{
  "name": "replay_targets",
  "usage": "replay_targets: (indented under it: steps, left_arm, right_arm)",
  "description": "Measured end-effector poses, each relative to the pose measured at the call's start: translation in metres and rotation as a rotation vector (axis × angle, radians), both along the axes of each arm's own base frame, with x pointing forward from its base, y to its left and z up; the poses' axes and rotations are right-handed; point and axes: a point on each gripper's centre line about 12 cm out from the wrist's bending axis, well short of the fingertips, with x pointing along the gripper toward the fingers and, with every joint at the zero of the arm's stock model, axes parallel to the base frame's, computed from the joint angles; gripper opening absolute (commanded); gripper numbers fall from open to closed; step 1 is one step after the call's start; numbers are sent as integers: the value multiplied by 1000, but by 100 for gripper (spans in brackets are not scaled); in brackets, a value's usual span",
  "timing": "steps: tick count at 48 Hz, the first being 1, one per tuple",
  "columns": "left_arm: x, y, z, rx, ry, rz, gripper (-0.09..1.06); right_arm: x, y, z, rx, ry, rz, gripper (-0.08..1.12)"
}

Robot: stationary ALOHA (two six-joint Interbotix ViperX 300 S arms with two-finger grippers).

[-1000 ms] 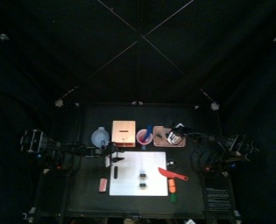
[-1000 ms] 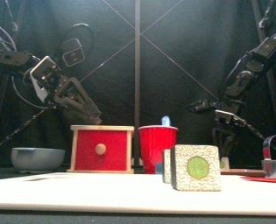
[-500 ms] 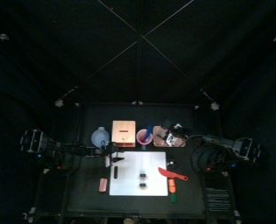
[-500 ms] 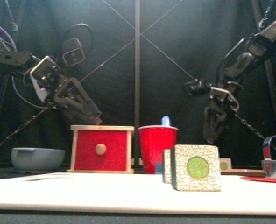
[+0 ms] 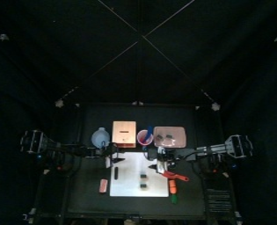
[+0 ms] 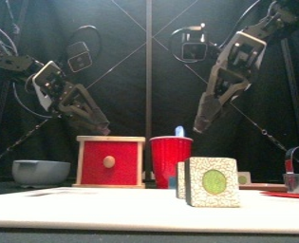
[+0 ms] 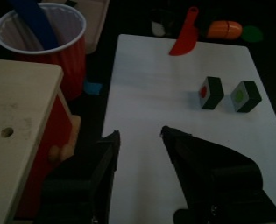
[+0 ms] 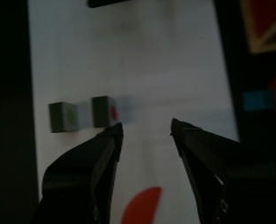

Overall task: Place sushi on board then cut the sushi with the knife then place the pieces on the plate
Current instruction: Place the 4 sushi pieces on the plate

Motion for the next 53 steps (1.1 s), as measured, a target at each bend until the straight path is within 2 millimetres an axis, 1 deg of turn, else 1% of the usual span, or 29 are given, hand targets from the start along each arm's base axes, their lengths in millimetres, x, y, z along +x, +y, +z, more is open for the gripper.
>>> replay_targets:
  steps: [3,10,25,30,33,37,41,44,49,53]
  left_arm:
    - [0,0,0,2,2,-2,81]
    - [0,0,-1,2,5,-2,81]
    - [0,0,-1,1,11,-2,81]
    - [0,0,-1,2,9,-2,81]
    - [0,0,-1,-1,9,0,81]
    - [0,0,-1,1,9,-1,81]
    - [0,0,-1,0,9,-1,81]
    - [0,0,-1,1,11,-1,81]
    - [0,0,-1,0,8,0,81]
    - [0,0,-1,2,9,-2,81]
  right_arm:
    - [6,7,-8,12,10,3,83]
    - [13,14,-22,22,35,5,83]
    - [24,17,-49,18,90,2,82]
    - [25,20,-55,18,102,7,77]
    - [25,20,-57,21,111,3,71]
    - [26,21,-57,27,105,-1,62]
    - [25,20,-57,28,103,-5,55]
    - [21,18,-57,29,110,-8,56]
    - [10,11,-48,31,114,-18,56]
    - [-4,-7,-33,37,105,-54,56]
